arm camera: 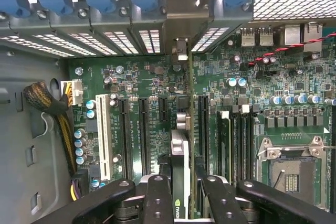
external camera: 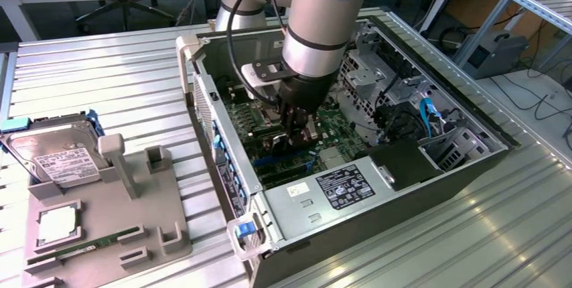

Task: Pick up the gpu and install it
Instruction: 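Insert the gpu into the slot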

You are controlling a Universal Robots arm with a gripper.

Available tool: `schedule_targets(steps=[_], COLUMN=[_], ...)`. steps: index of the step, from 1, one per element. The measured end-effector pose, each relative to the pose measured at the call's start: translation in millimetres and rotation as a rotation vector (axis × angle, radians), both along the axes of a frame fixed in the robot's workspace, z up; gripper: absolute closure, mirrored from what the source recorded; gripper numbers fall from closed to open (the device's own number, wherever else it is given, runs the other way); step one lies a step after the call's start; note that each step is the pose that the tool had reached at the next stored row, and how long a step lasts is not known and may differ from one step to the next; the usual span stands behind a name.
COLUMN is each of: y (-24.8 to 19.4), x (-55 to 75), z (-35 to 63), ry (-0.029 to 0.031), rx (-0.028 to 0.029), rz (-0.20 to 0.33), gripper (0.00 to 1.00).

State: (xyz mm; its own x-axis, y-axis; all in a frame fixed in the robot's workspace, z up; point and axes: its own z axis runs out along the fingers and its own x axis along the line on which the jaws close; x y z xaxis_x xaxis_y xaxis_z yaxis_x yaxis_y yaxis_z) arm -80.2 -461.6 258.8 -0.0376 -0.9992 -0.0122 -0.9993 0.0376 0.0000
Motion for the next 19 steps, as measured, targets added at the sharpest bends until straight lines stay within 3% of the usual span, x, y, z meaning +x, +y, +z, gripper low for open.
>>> schedule_targets(steps=[19], y=[-0.1], x=[-0.4], z=[-2.8], ry=[-0.0002], rx=[0.0019], rz=[0.0], gripper=[0.73])
